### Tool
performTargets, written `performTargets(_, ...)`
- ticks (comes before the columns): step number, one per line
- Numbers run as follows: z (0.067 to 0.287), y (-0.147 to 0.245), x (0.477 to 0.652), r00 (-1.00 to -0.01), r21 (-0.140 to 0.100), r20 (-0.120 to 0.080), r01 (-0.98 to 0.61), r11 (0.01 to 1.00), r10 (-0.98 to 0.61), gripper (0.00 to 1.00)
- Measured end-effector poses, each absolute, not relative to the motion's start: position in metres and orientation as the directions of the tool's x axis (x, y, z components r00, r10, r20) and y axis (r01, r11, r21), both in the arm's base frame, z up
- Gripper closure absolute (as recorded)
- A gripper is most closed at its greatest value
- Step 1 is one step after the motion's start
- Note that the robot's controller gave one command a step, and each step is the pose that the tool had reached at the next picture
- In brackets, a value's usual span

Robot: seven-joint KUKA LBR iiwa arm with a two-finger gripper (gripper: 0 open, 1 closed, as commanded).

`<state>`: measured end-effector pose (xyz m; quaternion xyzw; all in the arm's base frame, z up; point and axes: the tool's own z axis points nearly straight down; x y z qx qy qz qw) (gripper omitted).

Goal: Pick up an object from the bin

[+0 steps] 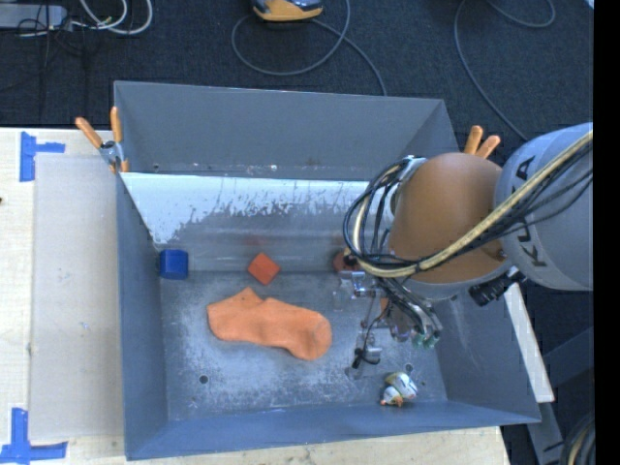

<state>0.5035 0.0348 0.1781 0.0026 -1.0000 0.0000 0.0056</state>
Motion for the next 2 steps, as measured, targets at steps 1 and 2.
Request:
performTargets(1,0.182,0.035,0.505,-1.0,0.0,0.003,-0.004,1.0,-0.004,0.0)
performTargets(2,0.117,0.07,0.524,-0.999,0.0,0.004,0.053,0.999,0.053,0.0)
